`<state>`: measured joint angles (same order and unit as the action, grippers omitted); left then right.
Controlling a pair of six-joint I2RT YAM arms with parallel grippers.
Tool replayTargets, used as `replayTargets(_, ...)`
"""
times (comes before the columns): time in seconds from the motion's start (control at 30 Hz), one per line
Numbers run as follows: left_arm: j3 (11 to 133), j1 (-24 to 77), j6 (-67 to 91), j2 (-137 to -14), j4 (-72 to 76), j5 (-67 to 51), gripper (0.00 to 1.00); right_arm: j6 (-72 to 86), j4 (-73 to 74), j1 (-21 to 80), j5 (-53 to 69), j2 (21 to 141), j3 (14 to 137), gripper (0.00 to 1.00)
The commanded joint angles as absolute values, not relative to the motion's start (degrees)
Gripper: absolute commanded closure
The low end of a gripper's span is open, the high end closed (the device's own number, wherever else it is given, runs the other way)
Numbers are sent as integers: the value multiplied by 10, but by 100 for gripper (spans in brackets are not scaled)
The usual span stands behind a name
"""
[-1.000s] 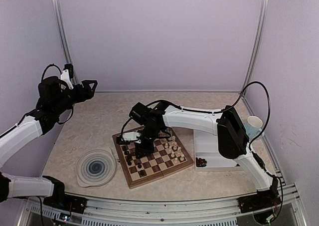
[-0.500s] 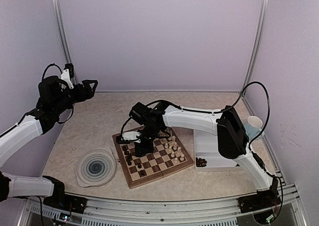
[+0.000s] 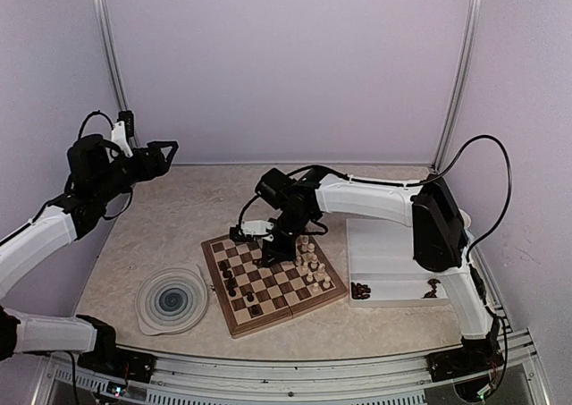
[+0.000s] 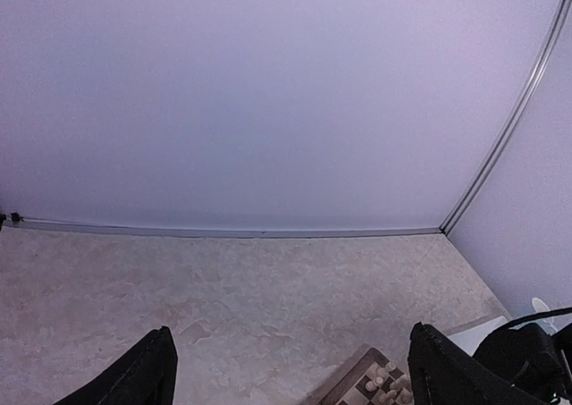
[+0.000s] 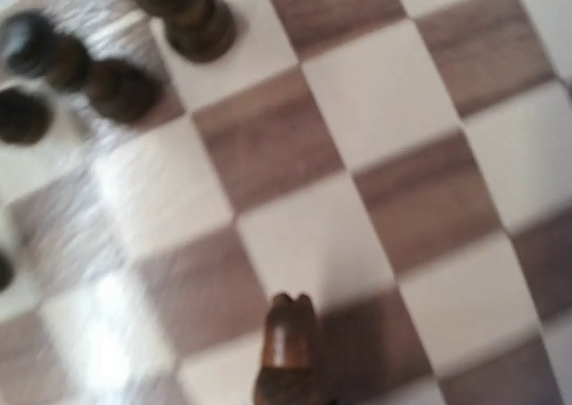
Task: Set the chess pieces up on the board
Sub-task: Pick up the knight from d7, then pass from the right arm to the left
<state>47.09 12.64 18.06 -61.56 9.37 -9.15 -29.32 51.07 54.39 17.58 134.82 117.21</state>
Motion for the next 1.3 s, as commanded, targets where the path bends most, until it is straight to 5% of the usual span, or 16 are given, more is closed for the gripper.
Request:
replayTargets(0.0,459,129,206,-623,165,-173,12,-304,485,539,214,1244,1127,91)
replayTargets(0.27,485,237,302,-679,135,-178,18,-305,460,530,254,1126,1065,91)
replayTargets(0.47,409,272,417,-705,283,-313,31,-294,453,513,288,1081,1056,91)
replayTargets(0.73,408,368,361,-735,312,-342,28,-284,458,492,355,1073,1052,90)
replayTargets(1.27,438,402,320,-776,286,-365,52,-280,470,492,369,1092,1072,88)
